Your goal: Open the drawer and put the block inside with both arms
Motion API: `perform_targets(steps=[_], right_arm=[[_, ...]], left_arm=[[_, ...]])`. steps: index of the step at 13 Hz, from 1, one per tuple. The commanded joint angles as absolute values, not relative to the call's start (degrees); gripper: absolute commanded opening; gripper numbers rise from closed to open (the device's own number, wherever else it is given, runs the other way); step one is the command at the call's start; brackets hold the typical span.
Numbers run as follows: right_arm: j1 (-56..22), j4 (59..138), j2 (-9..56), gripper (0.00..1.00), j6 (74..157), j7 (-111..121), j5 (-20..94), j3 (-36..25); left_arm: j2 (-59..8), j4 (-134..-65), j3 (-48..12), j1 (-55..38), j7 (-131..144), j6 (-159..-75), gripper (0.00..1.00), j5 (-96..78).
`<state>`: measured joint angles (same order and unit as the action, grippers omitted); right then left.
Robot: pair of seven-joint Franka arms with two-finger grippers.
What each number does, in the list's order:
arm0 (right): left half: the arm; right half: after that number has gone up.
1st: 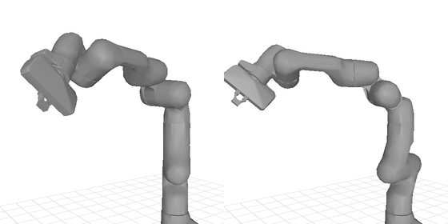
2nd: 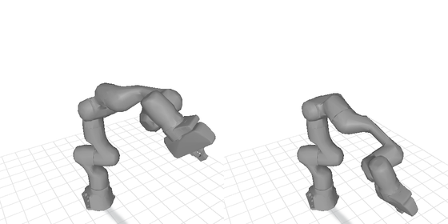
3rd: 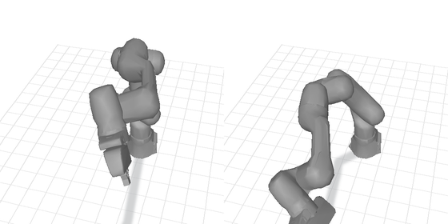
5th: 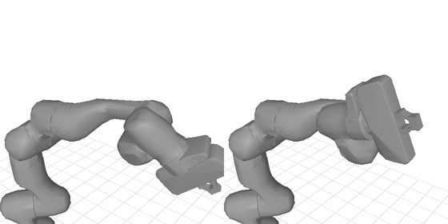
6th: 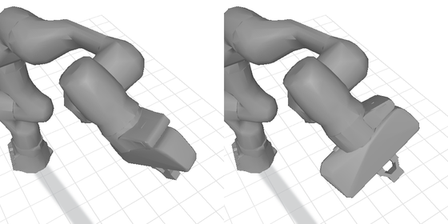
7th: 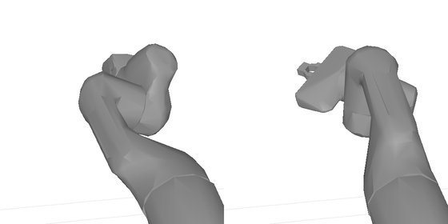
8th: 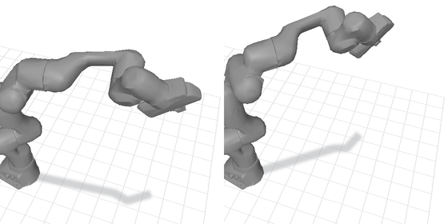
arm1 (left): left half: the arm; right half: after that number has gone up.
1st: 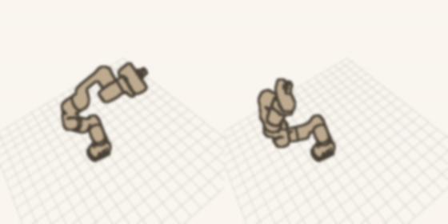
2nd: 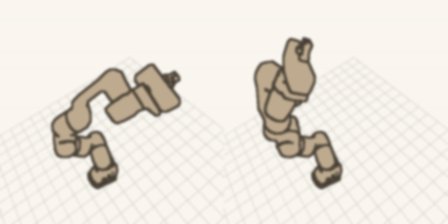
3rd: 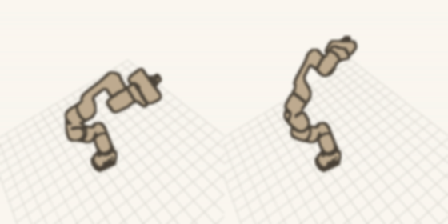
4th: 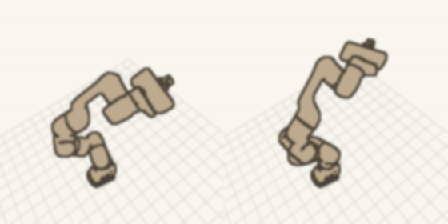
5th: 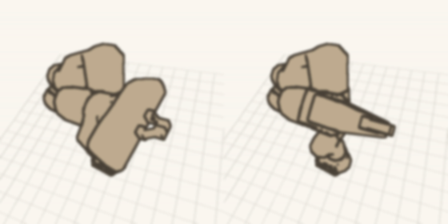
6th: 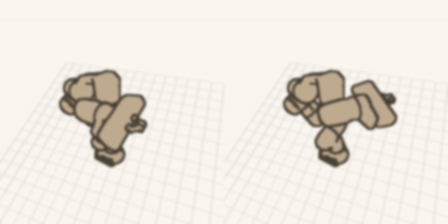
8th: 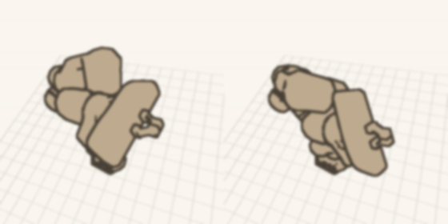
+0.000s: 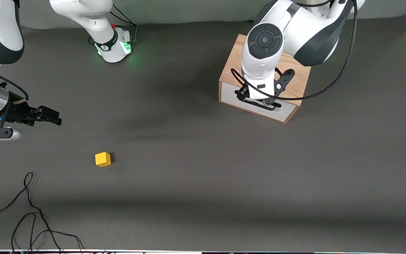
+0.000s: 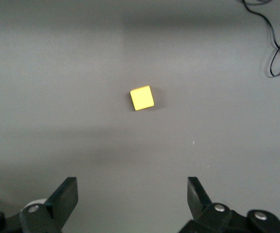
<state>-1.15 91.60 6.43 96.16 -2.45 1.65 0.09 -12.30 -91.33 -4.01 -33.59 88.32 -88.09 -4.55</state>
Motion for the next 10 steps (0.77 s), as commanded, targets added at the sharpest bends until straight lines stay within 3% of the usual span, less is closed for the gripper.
perform_targets(steps=[1, 6, 10], right_arm=[[-1.41, 91.76, 7.55, 1.00, 98.87, -2.81, 1.67, 0.00], [-1.58, 91.93, 11.33, 1.00, 102.74, -2.46, 1.14, 0.09], [-1.67, 92.11, 14.05, 1.00, 105.46, -2.81, 1.23, 0.17]], left_arm=[[-13.62, -93.33, -3.78, -32.70, 89.21, -90.25, 1.00, -5.36], [-14.85, -100.97, -3.69, -32.70, 89.21, -99.30, 1.00, -4.75], [-17.22, -103.18, -3.69, -32.70, 89.64, -103.26, 1.00, -4.57]])
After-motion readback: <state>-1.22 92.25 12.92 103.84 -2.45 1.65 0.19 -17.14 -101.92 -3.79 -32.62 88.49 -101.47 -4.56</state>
